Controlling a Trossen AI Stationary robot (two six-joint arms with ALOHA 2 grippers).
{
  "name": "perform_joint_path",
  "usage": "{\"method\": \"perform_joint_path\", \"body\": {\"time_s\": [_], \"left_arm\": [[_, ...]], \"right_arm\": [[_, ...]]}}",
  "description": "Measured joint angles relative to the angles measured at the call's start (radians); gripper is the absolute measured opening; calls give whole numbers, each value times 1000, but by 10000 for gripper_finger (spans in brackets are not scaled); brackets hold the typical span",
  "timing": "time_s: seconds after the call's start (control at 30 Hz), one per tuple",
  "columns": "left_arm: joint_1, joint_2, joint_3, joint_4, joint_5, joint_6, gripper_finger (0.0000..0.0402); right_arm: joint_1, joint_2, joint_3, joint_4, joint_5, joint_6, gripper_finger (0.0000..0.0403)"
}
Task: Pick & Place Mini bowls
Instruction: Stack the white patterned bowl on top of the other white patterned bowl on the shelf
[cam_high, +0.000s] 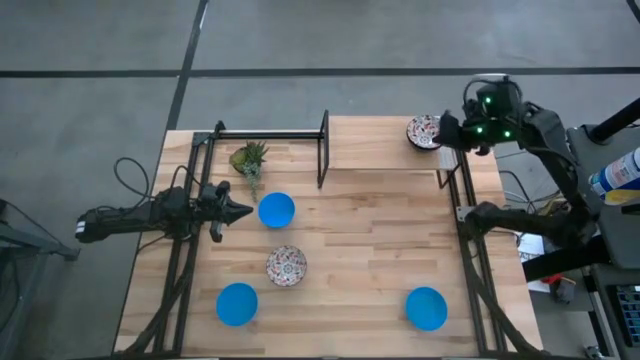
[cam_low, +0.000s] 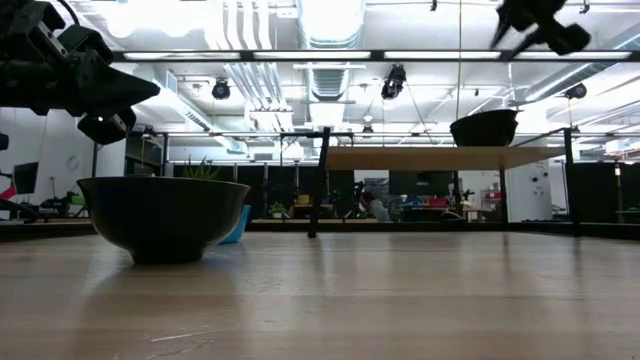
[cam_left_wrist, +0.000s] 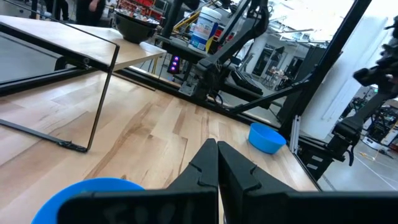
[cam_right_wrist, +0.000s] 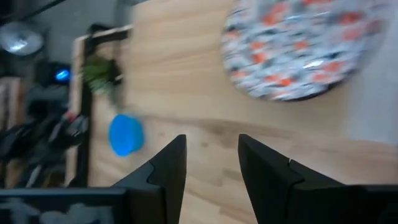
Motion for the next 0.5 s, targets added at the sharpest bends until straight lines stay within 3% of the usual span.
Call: {"method": "perform_joint_path", "body": {"time_s": [0.2,0.5], "left_arm": [[0,1,0,0,0,-1,0],[0,1,0,17,-16,0,0]], "right_arm": [[241,-14,0,200,43,90,132],[569,84,-1,390,240,72,123]]}}
